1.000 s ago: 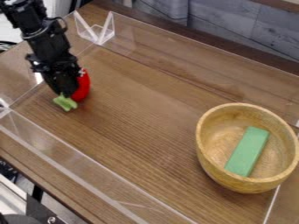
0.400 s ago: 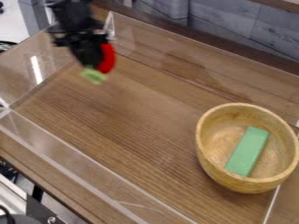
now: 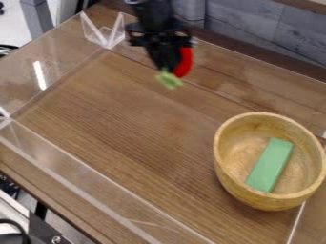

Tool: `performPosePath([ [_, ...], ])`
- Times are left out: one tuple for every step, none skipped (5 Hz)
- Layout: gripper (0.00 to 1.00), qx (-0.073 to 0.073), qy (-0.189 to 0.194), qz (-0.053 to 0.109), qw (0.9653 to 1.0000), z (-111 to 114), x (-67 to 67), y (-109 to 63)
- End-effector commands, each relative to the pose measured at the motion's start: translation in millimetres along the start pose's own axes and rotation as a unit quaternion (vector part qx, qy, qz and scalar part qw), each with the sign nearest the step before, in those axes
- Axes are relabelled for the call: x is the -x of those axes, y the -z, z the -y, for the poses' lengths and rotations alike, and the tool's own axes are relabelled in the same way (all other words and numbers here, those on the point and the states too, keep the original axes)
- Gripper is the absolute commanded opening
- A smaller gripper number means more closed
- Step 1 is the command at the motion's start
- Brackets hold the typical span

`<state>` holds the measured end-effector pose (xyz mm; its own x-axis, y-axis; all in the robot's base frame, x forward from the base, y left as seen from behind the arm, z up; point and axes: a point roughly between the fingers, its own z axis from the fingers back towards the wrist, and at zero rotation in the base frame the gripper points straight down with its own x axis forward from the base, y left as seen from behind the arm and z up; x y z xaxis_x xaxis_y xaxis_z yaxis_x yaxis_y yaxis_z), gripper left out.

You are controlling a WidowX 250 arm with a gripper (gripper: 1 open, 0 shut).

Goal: Move the red fruit to the right

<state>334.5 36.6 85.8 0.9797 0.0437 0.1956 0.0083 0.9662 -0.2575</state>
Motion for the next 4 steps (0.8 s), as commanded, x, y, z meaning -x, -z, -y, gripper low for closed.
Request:
performPosePath([
  [0.0,-0.014,0.041,0.028,0.9987,7,-21.1,-4.2],
  [0.0,-0.023,0.053,0.031,0.9979,15,-23.4,11.1],
  [0.0,-0.033,0.052,0.034,0.9975,23,-24.7,27.1],
  [0.0,-0.039,0.062,0.034,0.9968,17,-24.5,35.6],
])
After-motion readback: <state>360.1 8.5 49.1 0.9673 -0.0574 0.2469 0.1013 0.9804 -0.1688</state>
